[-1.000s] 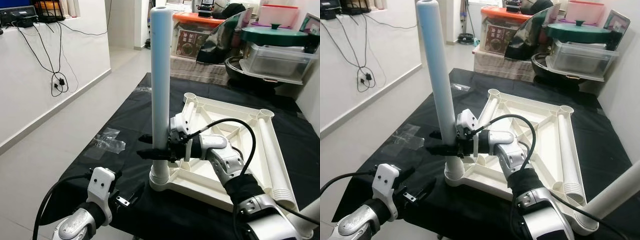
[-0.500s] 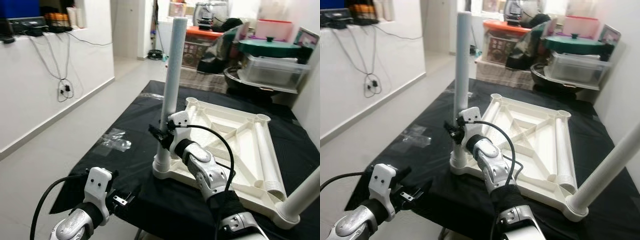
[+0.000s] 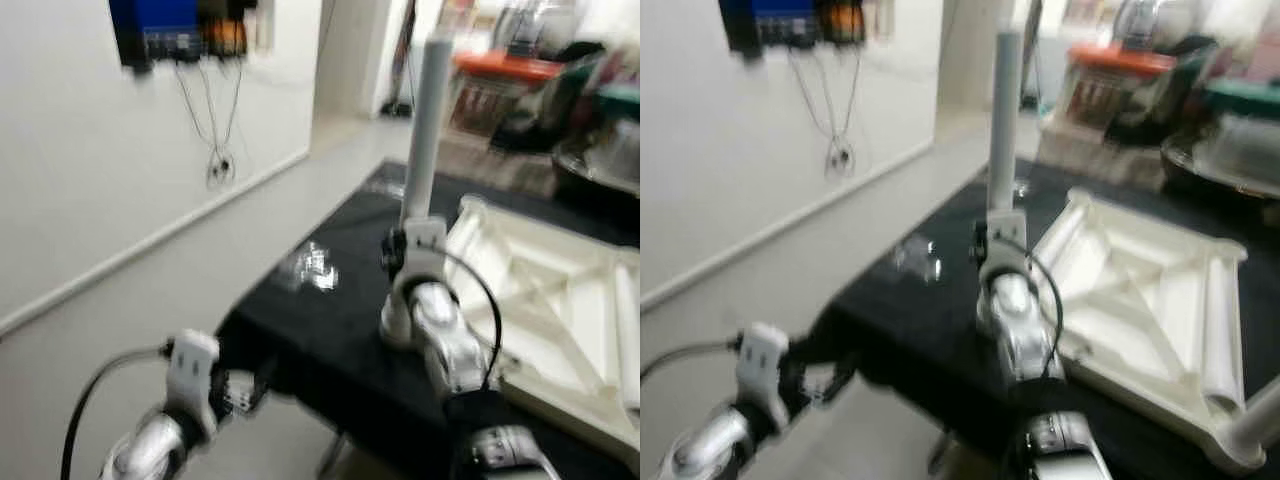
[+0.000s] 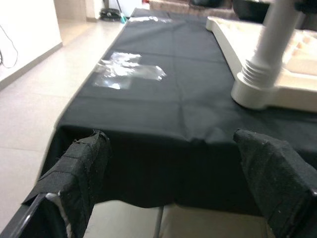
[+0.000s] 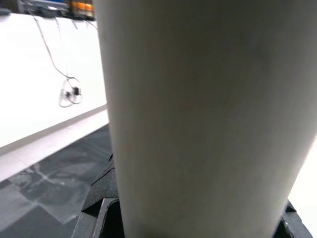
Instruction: Building children table
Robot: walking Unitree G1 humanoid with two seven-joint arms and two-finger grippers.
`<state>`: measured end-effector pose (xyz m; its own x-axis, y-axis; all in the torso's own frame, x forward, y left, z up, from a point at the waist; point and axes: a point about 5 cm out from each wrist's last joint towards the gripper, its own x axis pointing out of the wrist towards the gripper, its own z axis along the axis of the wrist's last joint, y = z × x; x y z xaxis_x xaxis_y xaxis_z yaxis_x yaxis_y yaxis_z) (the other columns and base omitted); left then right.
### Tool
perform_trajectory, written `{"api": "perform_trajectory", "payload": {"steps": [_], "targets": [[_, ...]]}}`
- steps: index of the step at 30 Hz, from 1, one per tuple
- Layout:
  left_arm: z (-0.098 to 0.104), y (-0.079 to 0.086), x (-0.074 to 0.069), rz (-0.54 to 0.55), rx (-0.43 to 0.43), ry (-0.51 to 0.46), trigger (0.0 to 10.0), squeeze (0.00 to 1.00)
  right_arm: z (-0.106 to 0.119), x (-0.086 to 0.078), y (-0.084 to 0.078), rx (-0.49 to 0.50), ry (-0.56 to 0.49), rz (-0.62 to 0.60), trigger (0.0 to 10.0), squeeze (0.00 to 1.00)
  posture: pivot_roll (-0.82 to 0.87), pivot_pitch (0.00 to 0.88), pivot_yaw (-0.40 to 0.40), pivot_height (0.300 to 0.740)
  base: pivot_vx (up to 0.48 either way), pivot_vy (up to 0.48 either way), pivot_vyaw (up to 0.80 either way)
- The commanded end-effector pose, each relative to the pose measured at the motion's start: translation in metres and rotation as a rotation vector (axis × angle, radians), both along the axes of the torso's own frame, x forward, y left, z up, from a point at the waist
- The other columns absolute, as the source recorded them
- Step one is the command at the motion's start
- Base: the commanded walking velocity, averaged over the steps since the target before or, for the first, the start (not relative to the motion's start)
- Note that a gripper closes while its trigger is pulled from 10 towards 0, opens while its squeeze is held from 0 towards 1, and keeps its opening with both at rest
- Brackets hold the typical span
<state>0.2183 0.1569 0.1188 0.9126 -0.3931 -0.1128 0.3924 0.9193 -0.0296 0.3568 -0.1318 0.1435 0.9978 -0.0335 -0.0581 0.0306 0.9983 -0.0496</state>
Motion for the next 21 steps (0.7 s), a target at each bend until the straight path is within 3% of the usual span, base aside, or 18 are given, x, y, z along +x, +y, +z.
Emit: {"api": "perform_trajectory", "payload": {"steps": [1,21], "targets": [[-0.0002,-0.0010,0.0016,-0.003,0.010,-0.001,10.0,0.00,-0.0443,-0.0133,-0.0025,0.018,0.193,-0.032,10.0,0.00,0.10,0.000,-0.097,0.740,0.000,0.000,0.00],[-0.0020,-0.0027,0.0039,-0.011,0.008,0.004,10.0,0.00,-0.0387,-0.0116,-0.0089,0.096,0.156,-0.123,10.0,0.00,0.09,0.000,-0.090,0.740,0.000,0.000,0.00]]}}
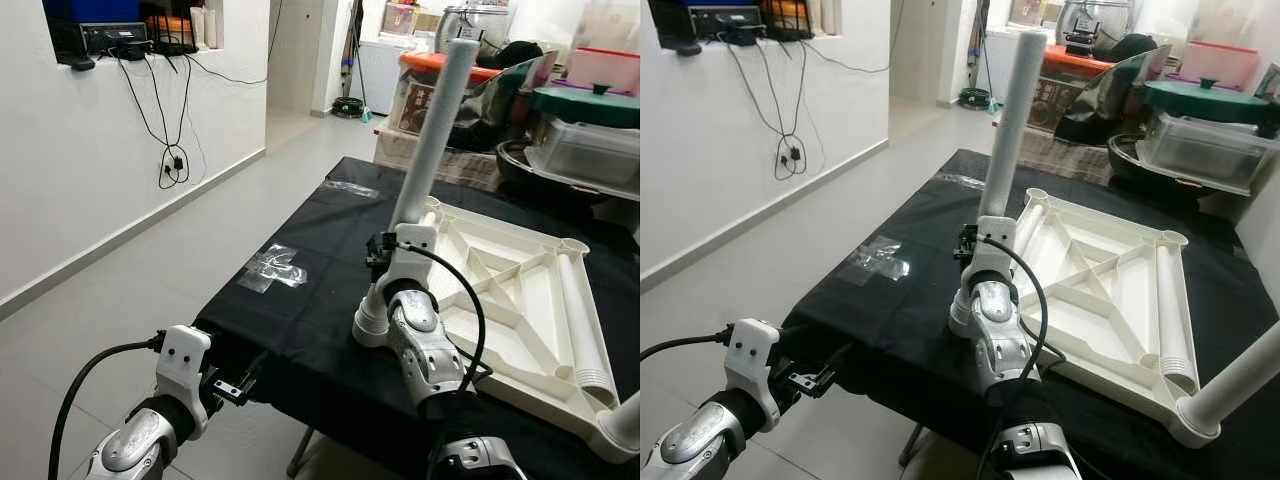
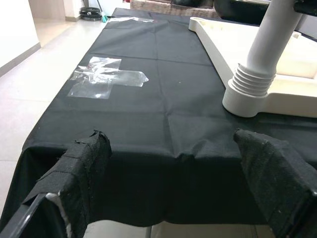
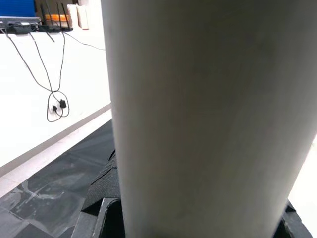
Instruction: Building children table
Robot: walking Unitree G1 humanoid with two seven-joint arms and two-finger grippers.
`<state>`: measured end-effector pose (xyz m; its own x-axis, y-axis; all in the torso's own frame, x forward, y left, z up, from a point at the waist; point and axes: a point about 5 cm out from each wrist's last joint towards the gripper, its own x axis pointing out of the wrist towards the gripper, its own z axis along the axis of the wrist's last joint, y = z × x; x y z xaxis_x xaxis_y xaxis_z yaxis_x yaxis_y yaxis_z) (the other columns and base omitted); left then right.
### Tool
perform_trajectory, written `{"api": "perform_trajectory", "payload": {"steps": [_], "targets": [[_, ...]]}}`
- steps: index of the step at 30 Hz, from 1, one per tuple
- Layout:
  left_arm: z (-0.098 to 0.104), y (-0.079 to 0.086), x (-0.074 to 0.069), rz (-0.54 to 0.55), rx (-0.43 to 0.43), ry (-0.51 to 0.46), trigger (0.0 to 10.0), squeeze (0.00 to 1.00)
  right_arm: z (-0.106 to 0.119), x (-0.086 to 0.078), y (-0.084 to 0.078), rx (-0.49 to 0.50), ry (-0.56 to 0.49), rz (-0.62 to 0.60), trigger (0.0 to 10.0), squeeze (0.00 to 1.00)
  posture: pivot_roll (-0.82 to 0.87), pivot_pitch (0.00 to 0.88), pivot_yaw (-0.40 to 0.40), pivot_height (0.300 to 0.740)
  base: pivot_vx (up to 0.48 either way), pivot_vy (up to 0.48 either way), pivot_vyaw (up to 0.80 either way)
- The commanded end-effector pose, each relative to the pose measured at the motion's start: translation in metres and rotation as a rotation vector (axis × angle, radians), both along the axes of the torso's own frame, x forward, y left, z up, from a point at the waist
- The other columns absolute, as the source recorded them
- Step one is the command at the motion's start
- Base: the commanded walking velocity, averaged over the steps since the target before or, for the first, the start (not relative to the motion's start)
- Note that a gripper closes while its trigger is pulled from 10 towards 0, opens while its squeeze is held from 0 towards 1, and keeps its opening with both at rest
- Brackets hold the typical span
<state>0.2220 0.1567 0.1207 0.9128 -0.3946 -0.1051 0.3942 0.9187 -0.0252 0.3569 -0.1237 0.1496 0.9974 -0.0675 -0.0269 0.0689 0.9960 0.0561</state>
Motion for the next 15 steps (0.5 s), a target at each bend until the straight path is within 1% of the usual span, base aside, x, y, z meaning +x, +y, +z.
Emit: {"api": "perform_trajectory", "payload": {"steps": [1,9,13,15], "targets": [[-0.0039,-0.0026,0.0001,-0.010,0.007,0.013,10.0,0.00,-0.0450,-0.0117,-0.0167,-0.003,0.197,-0.072,10.0,0.00,0.09,0.000,-0.090,0.740,0.000,0.000,0.00],[-0.0045,-0.0032,0.0000,-0.011,0.008,0.014,10.0,0.00,-0.0462,-0.0127,-0.0147,-0.016,0.200,-0.051,10.0,0.00,0.09,0.000,-0.090,0.740,0.000,0.000,0.00],[-0.0055,-0.0037,-0.0004,-0.011,0.006,0.017,10.0,0.00,-0.0473,-0.0127,-0.0077,-0.032,0.209,0.009,10.0,0.00,0.09,0.000,-0.091,0.740,0.000,0.000,0.00],[-0.0056,-0.0038,-0.0004,-0.011,0.006,0.017,10.0,0.00,-0.0477,-0.0126,-0.0071,-0.033,0.212,0.015,10.0,0.00,0.09,0.000,-0.091,0.740,0.000,0.000,0.00]]}}
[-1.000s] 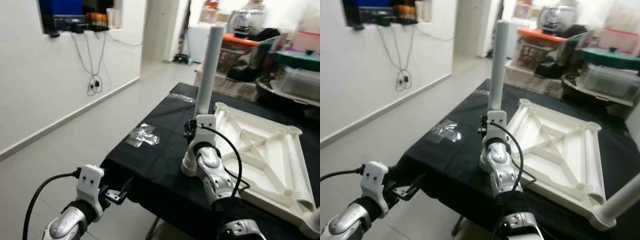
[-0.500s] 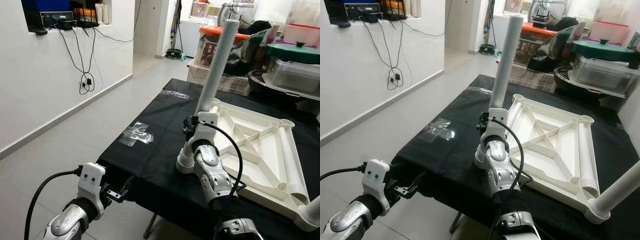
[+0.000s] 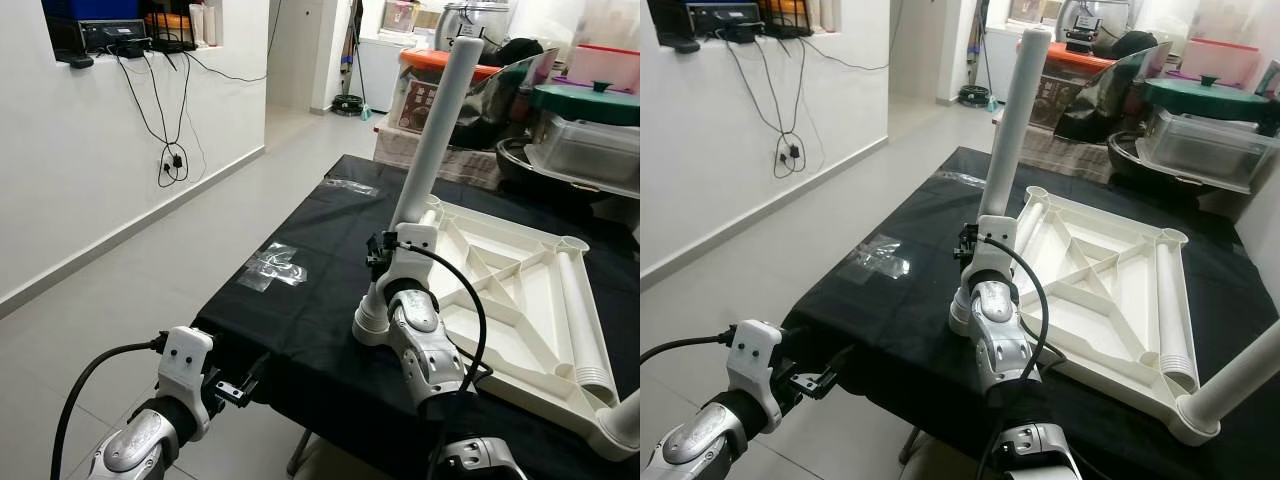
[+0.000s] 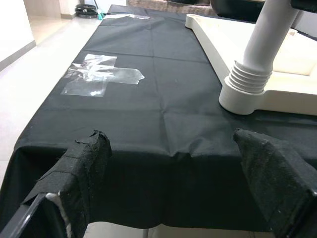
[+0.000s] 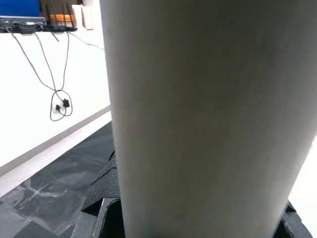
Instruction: Building children table
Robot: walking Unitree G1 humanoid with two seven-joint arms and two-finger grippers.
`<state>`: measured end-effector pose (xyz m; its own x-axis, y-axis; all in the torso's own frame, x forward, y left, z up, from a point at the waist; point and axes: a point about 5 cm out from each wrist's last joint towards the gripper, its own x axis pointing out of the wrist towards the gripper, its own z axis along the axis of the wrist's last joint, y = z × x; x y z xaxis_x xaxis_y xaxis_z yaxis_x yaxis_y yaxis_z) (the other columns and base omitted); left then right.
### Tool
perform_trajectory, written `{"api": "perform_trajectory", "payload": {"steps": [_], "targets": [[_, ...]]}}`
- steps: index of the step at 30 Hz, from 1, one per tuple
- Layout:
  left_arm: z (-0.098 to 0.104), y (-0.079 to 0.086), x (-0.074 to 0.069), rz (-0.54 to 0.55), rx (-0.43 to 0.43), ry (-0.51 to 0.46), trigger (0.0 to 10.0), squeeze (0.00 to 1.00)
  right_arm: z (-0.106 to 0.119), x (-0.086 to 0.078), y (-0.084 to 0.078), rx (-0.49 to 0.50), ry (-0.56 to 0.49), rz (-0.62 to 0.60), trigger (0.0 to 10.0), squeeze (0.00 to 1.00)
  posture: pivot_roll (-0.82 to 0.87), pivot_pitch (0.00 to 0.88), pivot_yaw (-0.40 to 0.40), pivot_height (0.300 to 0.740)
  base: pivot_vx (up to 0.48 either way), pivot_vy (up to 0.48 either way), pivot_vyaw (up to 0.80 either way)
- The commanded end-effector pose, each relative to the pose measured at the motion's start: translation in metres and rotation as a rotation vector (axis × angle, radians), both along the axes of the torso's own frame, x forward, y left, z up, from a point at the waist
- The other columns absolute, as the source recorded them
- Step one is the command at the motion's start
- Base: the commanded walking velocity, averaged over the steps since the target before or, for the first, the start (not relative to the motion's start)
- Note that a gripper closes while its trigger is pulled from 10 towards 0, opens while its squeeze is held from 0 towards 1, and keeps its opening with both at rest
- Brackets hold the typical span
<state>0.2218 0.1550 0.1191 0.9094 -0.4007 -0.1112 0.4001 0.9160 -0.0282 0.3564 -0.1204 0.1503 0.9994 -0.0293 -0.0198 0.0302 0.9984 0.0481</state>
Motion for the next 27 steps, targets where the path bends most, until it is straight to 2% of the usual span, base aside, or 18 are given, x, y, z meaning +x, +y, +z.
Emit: {"api": "perform_trajectory", "payload": {"steps": [1,27], "targets": [[-0.0039,-0.0023,0.0001,-0.004,0.006,0.010,10.0,0.00,-0.0486,-0.0120,-0.0104,-0.029,0.219,-0.023,10.0,0.00,0.09,0.000,-0.092,0.740,0.000,0.000,0.00],[-0.0047,-0.0036,0.0009,-0.006,0.002,0.009,10.0,0.00,-0.0461,-0.0116,-0.0091,-0.016,0.211,-0.012,10.0,0.00,0.08,0.000,-0.094,0.740,0.000,0.000,0.00]]}}
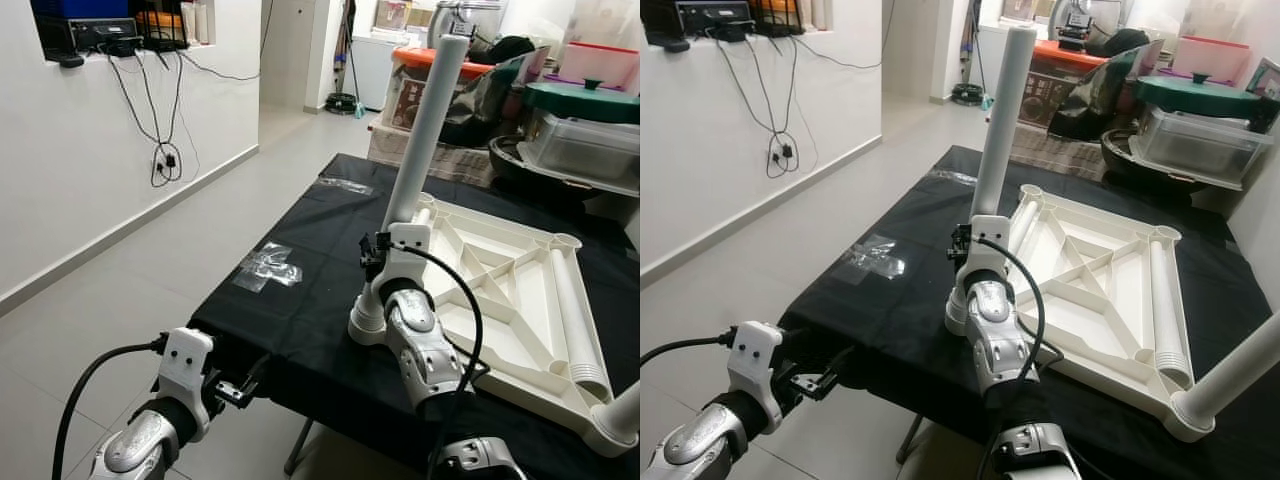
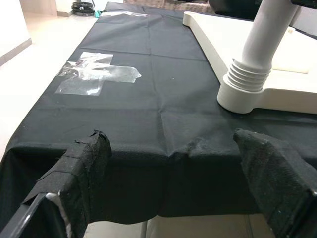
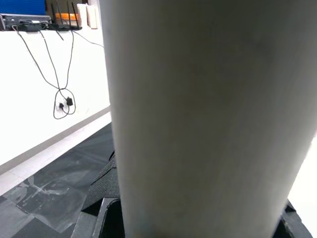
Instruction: Building children table
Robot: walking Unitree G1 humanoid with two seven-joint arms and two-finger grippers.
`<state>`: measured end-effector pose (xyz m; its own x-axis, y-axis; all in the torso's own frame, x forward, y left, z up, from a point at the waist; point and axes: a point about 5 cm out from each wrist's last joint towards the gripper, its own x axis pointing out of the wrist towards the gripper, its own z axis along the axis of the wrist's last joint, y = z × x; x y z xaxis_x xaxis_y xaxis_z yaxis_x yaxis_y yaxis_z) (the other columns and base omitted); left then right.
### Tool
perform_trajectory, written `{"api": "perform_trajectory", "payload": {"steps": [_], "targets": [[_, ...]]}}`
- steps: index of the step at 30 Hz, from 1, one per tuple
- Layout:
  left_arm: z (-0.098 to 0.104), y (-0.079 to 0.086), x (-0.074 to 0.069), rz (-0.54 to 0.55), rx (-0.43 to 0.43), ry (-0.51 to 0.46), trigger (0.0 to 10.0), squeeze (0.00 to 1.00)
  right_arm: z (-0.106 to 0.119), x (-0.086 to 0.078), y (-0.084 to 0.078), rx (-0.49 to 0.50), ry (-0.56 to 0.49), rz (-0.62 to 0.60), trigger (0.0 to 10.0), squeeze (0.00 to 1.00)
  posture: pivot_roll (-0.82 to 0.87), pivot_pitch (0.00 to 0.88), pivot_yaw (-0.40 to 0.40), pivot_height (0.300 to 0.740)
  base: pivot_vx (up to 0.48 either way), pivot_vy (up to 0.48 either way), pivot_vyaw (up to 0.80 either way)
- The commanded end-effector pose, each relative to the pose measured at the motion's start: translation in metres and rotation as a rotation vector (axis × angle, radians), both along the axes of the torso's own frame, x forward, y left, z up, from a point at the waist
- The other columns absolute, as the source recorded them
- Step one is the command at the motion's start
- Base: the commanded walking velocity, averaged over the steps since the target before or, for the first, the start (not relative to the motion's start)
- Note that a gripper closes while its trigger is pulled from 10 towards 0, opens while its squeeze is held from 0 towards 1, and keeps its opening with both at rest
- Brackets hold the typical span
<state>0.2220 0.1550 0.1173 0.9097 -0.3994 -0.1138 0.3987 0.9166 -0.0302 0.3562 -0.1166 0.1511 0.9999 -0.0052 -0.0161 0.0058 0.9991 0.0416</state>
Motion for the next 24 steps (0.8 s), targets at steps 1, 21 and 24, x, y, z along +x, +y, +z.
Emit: {"api": "perform_trajectory", "payload": {"steps": [1,21,24], "targets": [[-0.003,-0.004,0.001,-0.008,0.003,0.005,10.0,0.00,-0.046,-0.011,-0.012,-0.011,0.213,-0.035,10.0,0.00,0.08,0.000,-0.095,0.740,0.000,0.000,0.00],[-0.004,-0.006,0.002,-0.013,0.002,0.005,10.0,0.00,-0.032,-0.009,-0.009,0.012,0.186,-0.020,10.0,0.00,0.08,0.000,-0.096,0.740,0.000,0.000,0.00],[-0.004,-0.005,0.002,-0.013,0.003,0.006,10.0,0.00,-0.032,-0.010,-0.009,0.013,0.184,-0.020,10.0,0.00,0.08,0.000,-0.096,0.740,0.000,0.000,0.00]]}}
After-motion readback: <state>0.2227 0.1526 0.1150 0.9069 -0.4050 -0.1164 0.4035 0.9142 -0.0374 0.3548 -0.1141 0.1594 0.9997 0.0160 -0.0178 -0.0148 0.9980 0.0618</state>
